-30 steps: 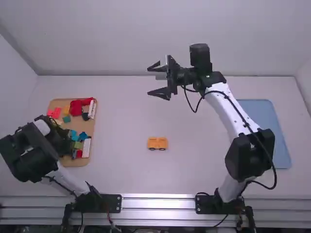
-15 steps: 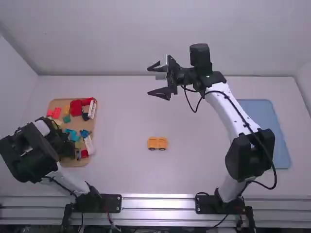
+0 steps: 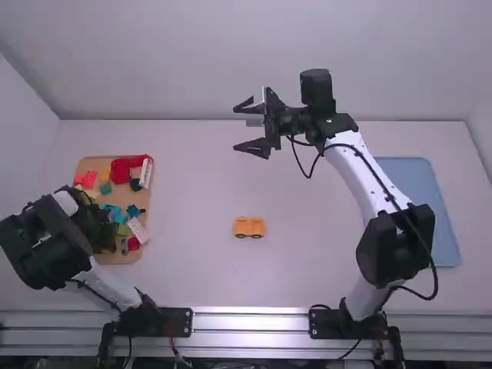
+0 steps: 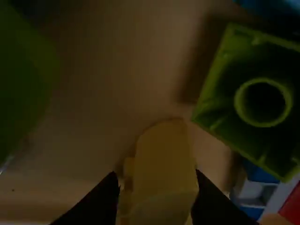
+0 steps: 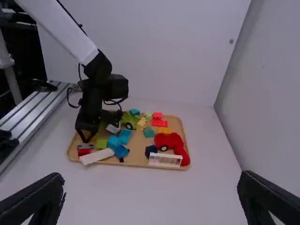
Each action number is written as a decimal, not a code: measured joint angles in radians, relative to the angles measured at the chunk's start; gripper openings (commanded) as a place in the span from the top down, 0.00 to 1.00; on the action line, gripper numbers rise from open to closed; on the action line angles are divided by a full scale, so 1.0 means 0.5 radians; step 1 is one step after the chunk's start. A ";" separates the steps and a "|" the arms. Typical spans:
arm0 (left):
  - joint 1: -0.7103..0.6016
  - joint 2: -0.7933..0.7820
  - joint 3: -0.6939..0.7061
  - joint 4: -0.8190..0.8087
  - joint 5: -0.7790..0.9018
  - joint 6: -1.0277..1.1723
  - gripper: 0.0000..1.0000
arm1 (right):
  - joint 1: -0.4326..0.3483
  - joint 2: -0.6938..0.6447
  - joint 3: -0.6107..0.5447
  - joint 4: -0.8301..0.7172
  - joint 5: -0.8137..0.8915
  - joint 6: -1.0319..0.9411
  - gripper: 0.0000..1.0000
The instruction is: Assemble lego blocks to make yellow taxi
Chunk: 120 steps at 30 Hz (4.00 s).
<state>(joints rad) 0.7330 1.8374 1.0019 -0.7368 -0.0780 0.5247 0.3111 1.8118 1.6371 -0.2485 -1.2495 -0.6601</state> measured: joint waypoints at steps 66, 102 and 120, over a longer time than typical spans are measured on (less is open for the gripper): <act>-1.503 -1.221 -0.106 0.880 0.713 -0.239 0.98 | -0.004 0.159 0.000 -0.253 0.578 0.991 0.01; -2.249 -0.855 -0.107 1.535 0.190 -0.307 0.98 | 0.051 0.159 -0.214 -0.232 0.743 1.051 0.17; -2.241 -0.792 -0.119 1.801 0.276 -0.705 0.98 | 0.034 0.159 -0.623 1.008 0.388 1.625 0.12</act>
<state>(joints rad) -0.3874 1.4414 0.9424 0.1638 0.0601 0.1722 0.3279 1.8912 1.3254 0.2554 -1.0557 0.1524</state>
